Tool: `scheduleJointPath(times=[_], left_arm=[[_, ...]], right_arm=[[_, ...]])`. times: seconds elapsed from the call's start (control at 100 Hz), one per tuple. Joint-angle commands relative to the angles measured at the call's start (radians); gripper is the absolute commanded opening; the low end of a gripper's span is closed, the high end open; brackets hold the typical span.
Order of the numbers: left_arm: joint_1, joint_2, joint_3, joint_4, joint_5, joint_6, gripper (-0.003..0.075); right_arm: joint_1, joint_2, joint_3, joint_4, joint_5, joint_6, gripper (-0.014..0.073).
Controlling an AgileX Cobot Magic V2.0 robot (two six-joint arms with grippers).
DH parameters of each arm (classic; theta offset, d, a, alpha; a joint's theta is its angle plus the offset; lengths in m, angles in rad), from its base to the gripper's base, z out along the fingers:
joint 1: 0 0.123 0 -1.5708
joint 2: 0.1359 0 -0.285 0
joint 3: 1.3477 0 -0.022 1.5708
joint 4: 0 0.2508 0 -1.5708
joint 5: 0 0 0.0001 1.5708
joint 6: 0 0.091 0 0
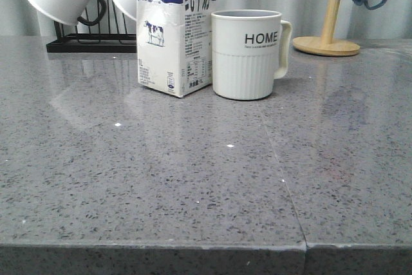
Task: Place milk next to cup
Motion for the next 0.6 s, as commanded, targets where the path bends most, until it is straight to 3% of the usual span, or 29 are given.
scheduleJointPath(times=[0.0,0.59], left_arm=[[0.003,-0.03,0.06,-0.001,-0.07,0.0,-0.002],[0.003,-0.03,0.06,-0.001,-0.07,0.0,-0.002]], right_arm=[[-0.001,0.008,-0.028,-0.005,-0.075,-0.004,-0.0067],[-0.005,0.008,-0.028,-0.007,-0.092,-0.004,-0.0067]])
